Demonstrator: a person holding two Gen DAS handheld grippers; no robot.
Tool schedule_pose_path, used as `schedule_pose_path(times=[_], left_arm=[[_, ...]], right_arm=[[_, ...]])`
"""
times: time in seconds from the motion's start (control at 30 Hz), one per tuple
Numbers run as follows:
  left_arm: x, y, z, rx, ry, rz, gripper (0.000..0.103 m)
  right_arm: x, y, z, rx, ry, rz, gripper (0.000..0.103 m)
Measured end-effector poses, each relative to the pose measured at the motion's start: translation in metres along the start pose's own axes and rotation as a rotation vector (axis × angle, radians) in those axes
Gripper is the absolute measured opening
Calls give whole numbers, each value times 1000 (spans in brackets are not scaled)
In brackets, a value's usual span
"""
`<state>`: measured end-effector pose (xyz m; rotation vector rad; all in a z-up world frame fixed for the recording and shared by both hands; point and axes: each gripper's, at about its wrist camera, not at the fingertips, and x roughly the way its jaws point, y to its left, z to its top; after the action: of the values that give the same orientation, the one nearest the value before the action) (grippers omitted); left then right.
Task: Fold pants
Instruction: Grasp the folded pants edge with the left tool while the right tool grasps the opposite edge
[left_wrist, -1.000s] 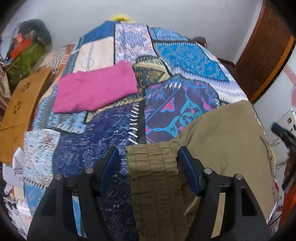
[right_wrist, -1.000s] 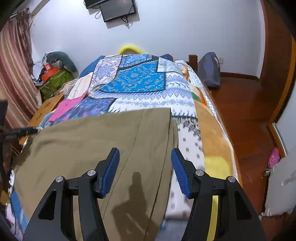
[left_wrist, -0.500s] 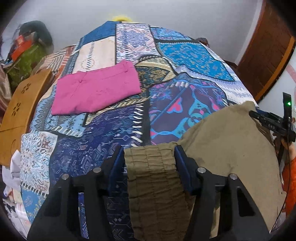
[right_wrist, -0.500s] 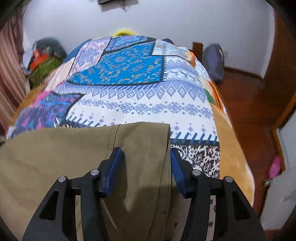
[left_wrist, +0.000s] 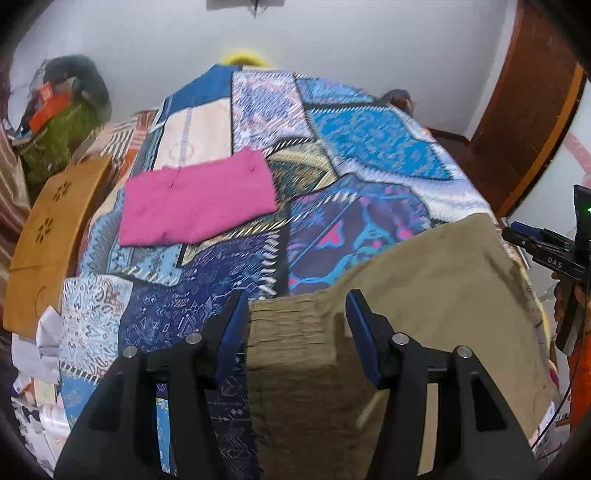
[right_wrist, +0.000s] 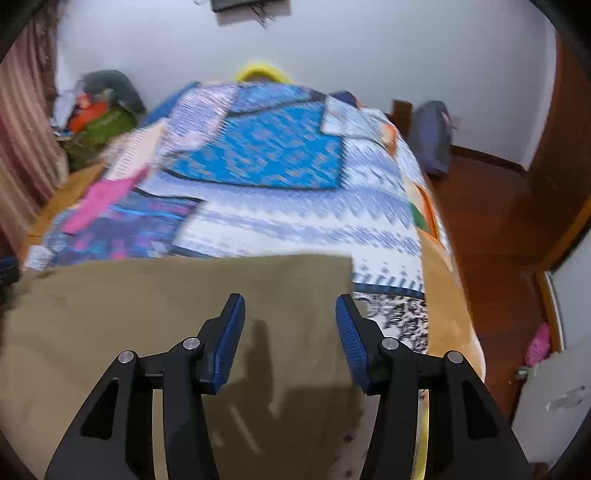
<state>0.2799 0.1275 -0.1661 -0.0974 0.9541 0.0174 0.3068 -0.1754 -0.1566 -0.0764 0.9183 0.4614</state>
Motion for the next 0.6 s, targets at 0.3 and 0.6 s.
schedule_pose_path(times=[0.3, 0.6], left_arm=[[-15, -38, -1, 89, -45, -20, 57], [17, -55, -19, 122, 39, -32, 58]], right_arm=[[-46, 79, 0, -102, -73, 177, 47], [10, 131, -22, -162, 48, 245, 50]])
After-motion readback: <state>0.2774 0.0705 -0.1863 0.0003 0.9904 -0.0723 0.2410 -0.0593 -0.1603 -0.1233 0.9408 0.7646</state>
